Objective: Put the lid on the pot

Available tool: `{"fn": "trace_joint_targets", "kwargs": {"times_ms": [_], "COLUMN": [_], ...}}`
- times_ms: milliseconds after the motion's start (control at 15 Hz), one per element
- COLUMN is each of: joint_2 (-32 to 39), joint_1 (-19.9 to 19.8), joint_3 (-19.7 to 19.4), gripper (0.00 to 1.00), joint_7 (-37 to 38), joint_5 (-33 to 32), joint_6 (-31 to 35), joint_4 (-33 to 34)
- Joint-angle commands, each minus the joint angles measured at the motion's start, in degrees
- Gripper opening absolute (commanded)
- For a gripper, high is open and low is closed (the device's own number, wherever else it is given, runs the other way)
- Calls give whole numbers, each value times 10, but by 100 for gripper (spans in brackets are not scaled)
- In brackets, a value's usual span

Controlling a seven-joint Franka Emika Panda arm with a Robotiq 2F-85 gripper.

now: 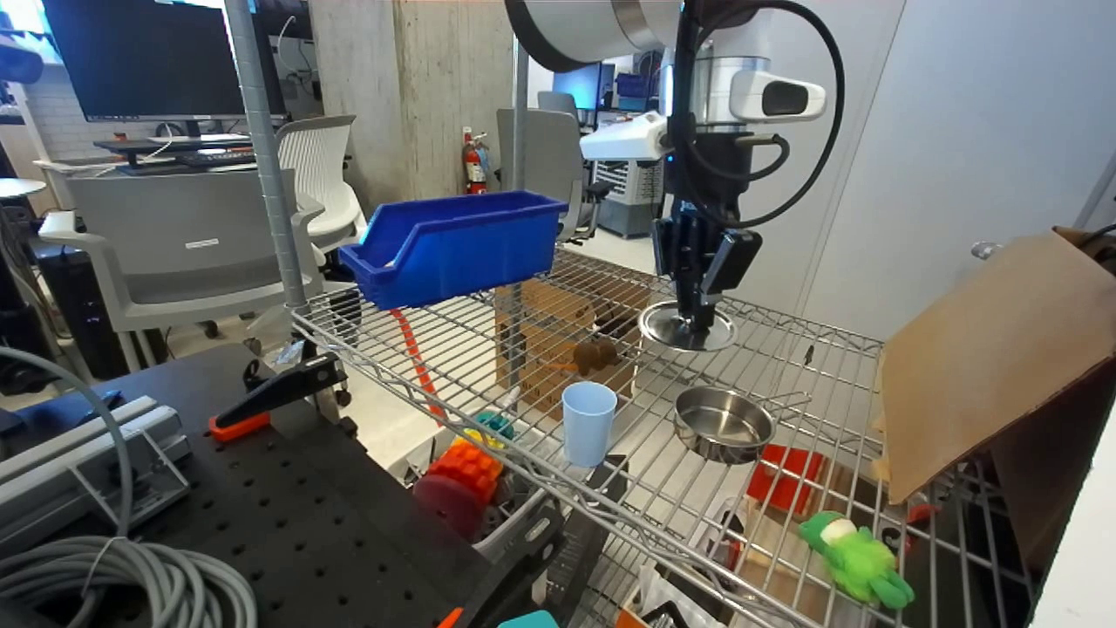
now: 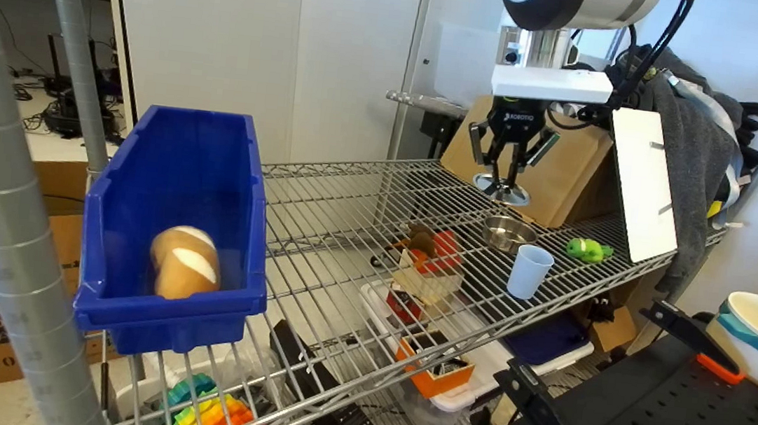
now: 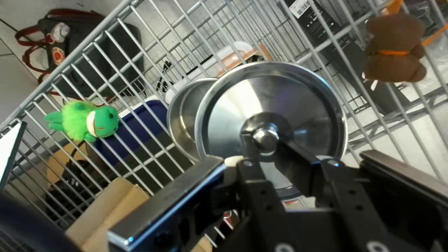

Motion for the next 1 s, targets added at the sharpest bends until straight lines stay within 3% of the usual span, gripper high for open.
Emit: {"fn": "trace_joint_targets", "kwargs": {"times_ms": [0, 467, 933], "joint_2": [36, 84, 128], "joint_1": [-14, -36, -57], "joint_3": [-3, 1, 5], "gripper": [6, 6, 6], "joint_7": [14, 7, 7], "joint_5": [5, 20, 52], "joint_6": [-32, -45, -130], "joint_4": [50, 93, 152]}}
